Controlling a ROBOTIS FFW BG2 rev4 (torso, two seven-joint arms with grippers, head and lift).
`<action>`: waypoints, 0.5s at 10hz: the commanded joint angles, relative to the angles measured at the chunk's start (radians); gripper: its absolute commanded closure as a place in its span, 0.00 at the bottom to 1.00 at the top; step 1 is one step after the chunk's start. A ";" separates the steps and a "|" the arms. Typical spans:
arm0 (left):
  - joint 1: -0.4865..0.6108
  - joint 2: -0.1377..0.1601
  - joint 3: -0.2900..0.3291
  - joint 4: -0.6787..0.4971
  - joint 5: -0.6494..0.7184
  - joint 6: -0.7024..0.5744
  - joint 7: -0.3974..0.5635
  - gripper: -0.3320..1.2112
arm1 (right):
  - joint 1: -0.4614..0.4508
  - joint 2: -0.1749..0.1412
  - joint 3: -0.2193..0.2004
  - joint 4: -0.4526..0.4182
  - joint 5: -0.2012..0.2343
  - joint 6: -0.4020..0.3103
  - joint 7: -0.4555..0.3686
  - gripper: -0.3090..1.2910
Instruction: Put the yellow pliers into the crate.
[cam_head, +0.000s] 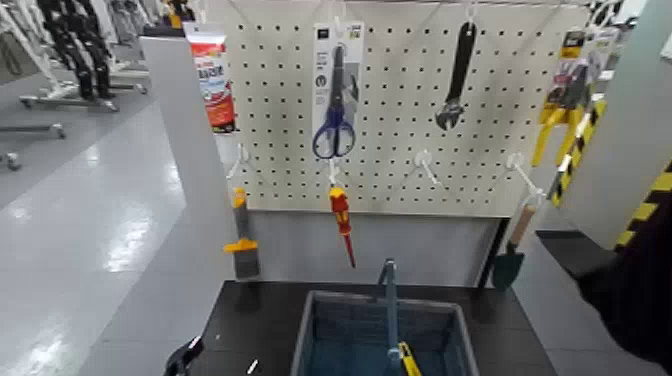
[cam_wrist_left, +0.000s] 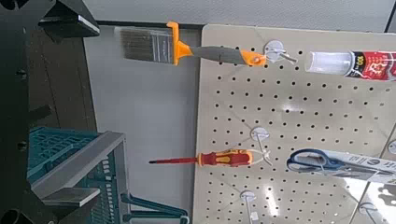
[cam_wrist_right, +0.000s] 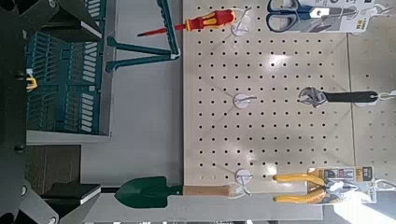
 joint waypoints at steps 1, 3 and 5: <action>-0.003 0.001 0.000 0.000 -0.001 0.001 -0.002 0.28 | 0.000 0.000 0.000 -0.001 0.000 0.000 0.001 0.29; -0.005 0.003 0.000 0.000 -0.001 0.005 -0.003 0.28 | -0.001 0.001 -0.002 -0.001 0.000 0.000 0.006 0.29; -0.006 0.003 -0.001 0.000 -0.003 0.006 -0.003 0.28 | 0.000 0.001 -0.014 -0.005 0.002 0.002 0.026 0.29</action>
